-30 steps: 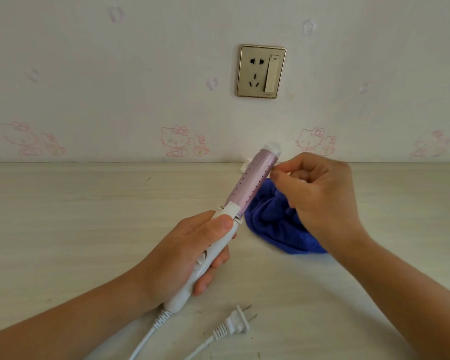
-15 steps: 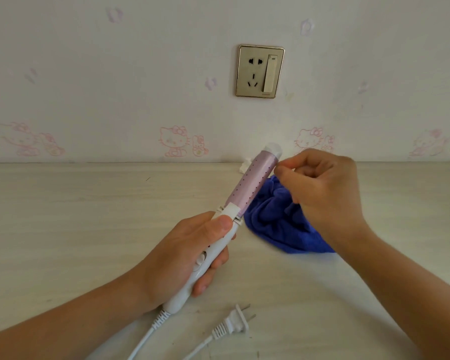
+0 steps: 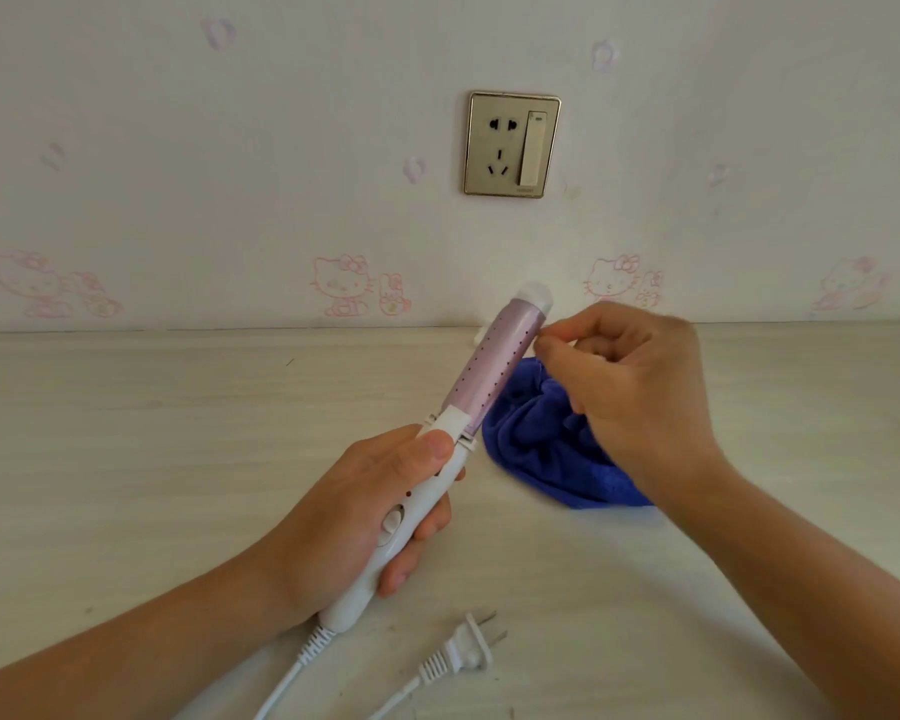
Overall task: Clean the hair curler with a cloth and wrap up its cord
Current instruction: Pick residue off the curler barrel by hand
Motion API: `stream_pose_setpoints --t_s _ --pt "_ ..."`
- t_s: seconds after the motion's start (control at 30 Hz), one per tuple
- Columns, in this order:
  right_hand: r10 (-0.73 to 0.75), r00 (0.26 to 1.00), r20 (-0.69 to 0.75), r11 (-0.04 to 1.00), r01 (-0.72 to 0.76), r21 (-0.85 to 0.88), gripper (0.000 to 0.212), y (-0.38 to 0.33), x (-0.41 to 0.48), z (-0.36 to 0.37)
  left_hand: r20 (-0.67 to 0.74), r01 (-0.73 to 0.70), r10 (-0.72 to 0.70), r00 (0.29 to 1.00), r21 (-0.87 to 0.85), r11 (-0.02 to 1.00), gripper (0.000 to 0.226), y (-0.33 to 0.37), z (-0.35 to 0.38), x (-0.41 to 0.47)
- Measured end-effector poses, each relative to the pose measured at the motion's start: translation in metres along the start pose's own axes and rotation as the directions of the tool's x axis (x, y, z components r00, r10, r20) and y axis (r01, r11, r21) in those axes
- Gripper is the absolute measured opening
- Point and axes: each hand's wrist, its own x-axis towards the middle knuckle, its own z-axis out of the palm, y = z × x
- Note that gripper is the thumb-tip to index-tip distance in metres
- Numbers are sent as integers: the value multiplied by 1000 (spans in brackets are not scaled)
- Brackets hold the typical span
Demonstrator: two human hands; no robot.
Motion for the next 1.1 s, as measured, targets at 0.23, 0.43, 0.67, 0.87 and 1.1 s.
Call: stream_pose_setpoints --t_s 0.23,0.43,0.67,0.87,1.1 --pt "-42 911 411 999 40 13 12 4 -37 24 -65 -47 46 997 -20 999 61 1 -2 -3" --pt "-19 999 34 1000 19 -17 21 -1 -3 1 -6 -30 30 1000 -9 1000 65 1 1 0" --pt "-40 946 321 999 39 8 12 0 -34 21 -48 -43 43 998 -11 999 62 1 -1 -3" --pt "-15 978 207 1000 10 25 22 1 -20 13 -46 -28 28 999 -6 1000 63 2 0 0" --pt "-22 978 206 999 17 29 18 2 -22 14 -30 -37 36 999 -25 999 62 0 -1 -2"
